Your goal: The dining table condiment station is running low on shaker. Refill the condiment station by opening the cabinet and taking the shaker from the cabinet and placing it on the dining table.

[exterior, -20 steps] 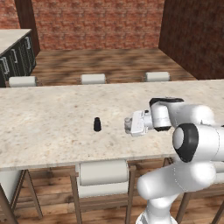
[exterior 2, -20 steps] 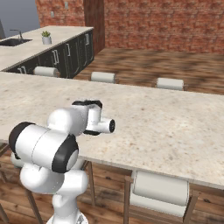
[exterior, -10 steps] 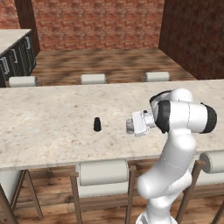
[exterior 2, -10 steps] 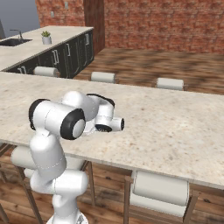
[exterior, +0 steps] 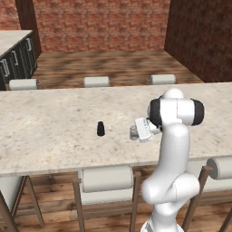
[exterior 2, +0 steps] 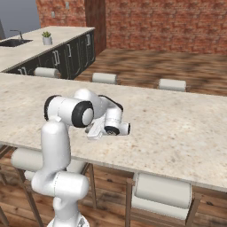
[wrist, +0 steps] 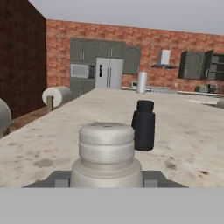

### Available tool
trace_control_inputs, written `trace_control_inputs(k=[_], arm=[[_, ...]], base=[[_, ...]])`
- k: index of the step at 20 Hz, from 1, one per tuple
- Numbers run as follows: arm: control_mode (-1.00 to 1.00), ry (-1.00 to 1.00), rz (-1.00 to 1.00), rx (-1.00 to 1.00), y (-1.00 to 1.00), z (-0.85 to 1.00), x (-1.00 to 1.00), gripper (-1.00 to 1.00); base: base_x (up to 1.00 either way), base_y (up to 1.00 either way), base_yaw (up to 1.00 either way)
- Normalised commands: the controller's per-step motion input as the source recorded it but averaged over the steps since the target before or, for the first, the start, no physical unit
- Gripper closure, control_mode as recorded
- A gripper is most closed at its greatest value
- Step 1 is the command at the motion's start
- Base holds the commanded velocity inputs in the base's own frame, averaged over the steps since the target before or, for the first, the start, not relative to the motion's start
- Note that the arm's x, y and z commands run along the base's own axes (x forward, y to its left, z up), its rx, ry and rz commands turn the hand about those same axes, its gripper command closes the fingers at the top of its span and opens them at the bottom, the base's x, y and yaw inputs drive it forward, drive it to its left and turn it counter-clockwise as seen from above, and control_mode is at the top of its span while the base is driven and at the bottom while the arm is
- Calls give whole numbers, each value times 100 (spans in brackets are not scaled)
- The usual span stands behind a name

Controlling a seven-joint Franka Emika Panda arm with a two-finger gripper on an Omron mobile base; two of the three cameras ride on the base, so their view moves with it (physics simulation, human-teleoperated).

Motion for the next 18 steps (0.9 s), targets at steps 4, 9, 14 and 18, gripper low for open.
trace_control_inputs(k=[4, 9, 14, 18], arm=[[-100, 3, 0, 2, 2, -40, 53, 100], [-100, 3, 0, 0, 0, -47, 38, 100], [-100, -4, 0, 0, 0, -41, -2, -100], [-100, -6, 0, 0, 0, 11, -31, -100]], base=[[0, 0, 0], [0, 0, 0], [0, 0, 0], [0, 0, 0]])
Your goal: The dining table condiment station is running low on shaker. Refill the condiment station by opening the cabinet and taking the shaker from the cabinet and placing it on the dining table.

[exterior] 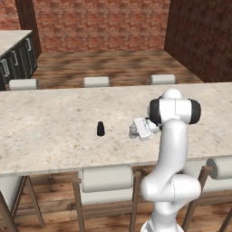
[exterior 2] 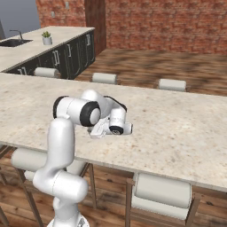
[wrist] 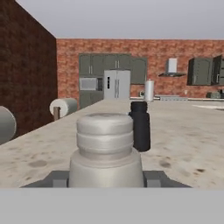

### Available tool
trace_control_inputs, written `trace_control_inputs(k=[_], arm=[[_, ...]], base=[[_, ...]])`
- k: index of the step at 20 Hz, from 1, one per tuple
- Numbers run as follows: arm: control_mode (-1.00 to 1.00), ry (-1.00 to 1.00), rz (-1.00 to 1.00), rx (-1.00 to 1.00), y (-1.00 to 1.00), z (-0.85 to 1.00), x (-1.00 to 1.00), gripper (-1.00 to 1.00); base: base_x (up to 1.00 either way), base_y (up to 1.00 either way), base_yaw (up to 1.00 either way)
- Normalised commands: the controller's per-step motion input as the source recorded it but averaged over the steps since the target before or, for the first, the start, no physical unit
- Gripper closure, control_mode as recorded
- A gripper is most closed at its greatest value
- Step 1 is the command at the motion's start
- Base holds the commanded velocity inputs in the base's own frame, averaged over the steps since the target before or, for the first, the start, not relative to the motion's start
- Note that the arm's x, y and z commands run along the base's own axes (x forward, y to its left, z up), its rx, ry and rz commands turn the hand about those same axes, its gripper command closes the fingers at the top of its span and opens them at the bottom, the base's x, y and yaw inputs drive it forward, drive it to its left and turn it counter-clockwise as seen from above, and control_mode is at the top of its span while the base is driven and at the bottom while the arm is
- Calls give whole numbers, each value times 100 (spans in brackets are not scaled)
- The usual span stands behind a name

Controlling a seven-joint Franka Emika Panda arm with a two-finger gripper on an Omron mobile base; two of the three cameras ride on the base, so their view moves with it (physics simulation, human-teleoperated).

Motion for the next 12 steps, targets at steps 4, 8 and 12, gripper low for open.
trace_control_inputs(k=[4, 8, 12], arm=[[-100, 0, 0, 0, 0, 11, 1, -100], [-100, 4, 0, 0, 0, 17, 12, -100], [-100, 9, 0, 0, 0, 41, 10, -100]], base=[[0, 0, 0], [0, 0, 0], [0, 0, 0]])
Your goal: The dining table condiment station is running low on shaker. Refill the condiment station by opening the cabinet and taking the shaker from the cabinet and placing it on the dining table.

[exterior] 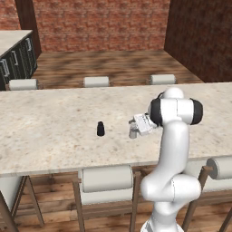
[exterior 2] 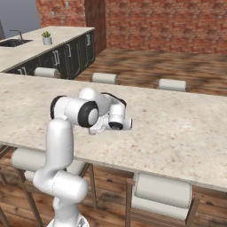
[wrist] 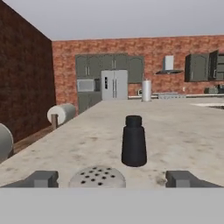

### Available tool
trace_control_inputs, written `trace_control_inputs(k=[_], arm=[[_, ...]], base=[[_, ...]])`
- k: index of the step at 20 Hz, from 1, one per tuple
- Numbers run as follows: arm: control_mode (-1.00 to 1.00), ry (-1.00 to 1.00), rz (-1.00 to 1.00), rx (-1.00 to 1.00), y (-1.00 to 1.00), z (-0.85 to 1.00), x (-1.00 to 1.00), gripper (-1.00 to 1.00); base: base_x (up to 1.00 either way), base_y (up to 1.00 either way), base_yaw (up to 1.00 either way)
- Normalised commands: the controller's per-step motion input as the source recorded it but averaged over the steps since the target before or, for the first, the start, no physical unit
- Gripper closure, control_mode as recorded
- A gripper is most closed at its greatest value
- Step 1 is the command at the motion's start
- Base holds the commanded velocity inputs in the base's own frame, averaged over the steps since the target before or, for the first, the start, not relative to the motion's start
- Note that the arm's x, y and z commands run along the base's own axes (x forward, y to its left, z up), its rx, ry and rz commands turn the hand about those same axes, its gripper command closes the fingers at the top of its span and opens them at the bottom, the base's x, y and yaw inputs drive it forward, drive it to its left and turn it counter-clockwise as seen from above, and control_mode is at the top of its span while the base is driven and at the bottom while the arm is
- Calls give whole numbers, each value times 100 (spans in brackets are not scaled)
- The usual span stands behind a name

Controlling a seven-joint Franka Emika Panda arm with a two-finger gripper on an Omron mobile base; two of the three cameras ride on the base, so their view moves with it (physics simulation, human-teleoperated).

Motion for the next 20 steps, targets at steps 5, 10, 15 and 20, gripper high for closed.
trace_control_inputs(k=[5, 10, 15, 20], arm=[[-100, 1, 0, 0, 0, 62, 0, -100], [-100, 0, 0, 0, 0, 71, -10, -100], [-100, 0, -1, 0, 9, 70, -37, -100], [-100, 0, -6, -2, 26, 89, -70, -100]], base=[[0, 0, 0], [0, 0, 0], [0, 0, 0], [0, 0, 0]])
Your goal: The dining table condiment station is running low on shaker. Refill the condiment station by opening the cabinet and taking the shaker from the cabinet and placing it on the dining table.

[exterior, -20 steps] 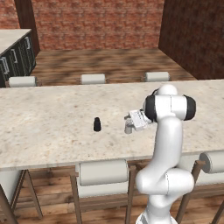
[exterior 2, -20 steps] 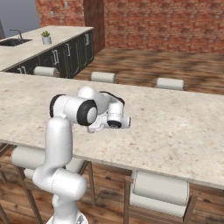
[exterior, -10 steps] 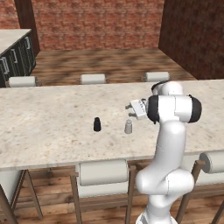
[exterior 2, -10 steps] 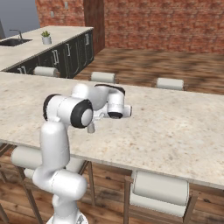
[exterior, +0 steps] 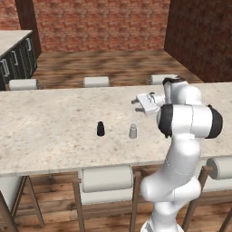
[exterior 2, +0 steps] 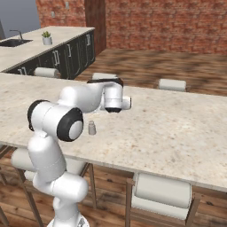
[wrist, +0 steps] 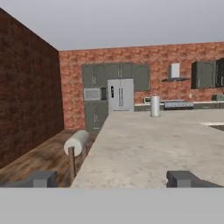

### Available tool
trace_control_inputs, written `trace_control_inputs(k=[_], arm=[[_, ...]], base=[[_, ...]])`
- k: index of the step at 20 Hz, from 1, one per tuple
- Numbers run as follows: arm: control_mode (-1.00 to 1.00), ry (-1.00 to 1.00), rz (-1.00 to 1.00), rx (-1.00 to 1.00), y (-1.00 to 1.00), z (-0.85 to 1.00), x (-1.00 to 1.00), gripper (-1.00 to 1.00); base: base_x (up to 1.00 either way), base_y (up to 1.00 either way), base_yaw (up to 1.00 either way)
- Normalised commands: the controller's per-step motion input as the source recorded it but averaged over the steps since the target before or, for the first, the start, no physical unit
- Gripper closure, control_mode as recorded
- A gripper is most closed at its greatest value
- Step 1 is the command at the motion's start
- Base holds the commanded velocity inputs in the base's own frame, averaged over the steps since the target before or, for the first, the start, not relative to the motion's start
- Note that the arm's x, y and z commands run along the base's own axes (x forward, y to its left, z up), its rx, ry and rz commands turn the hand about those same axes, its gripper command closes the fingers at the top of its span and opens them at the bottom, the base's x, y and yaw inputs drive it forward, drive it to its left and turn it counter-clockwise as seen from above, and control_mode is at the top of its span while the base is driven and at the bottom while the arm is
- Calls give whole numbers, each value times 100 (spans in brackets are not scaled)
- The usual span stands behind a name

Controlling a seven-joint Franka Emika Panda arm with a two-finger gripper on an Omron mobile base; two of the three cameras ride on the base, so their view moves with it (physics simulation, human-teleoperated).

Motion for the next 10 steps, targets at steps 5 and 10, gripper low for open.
trace_control_inputs(k=[5, 10], arm=[[-100, 0, -6, -2, 26, 86, -91, -100], [-100, 0, -8, -3, 26, 80, -100, -100]], base=[[0, 0, 0], [0, 0, 0]])
